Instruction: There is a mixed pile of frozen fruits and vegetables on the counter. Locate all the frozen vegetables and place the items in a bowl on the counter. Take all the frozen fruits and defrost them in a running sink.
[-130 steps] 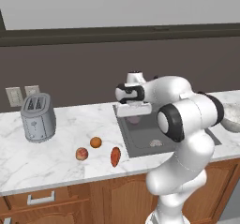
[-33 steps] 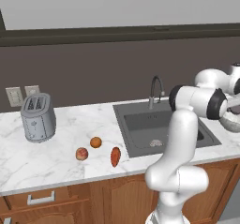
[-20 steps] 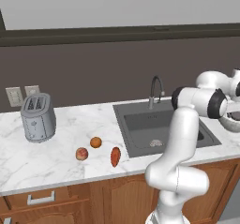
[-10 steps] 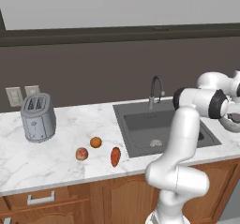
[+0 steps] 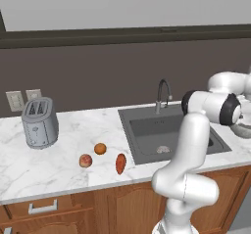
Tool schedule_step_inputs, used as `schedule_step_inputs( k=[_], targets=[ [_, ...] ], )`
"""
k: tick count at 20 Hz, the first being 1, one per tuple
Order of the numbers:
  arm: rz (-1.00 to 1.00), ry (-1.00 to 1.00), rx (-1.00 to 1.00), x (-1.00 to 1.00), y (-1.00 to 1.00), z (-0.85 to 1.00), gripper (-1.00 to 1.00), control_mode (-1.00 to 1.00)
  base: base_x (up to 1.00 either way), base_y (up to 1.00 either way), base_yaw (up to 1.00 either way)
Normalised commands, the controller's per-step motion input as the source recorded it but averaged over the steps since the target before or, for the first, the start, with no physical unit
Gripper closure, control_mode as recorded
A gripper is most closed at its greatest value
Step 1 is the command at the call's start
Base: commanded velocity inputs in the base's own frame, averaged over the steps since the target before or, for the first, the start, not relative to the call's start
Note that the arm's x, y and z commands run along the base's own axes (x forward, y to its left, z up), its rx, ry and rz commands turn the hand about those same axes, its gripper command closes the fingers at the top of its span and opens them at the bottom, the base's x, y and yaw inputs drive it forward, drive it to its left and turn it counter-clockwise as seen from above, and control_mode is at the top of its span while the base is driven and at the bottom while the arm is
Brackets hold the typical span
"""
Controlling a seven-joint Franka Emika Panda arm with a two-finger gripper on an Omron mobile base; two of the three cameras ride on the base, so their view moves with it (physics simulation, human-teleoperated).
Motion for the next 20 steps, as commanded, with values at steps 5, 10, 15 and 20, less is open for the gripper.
schedule_step_inputs(
  k=[5,10,15,20],
  targets=[
    [0.02,0.0,-0.01,-0.05,0.33,0.47,-1.0,-1.0,0.0,0.0,0.0],
    [0.05,0.0,-0.04,-0.09,0.49,0.39,-1.0,-1.0,0.0,0.0,0.0],
    [0.08,0.0,-0.06,-0.14,0.54,0.24,-1.0,-1.0,0.0,0.0,0.0],
    [0.04,-0.01,-0.04,-0.3,0.5,0.05,-1.0,-1.0,0.0,0.0,0.0]
  ],
)
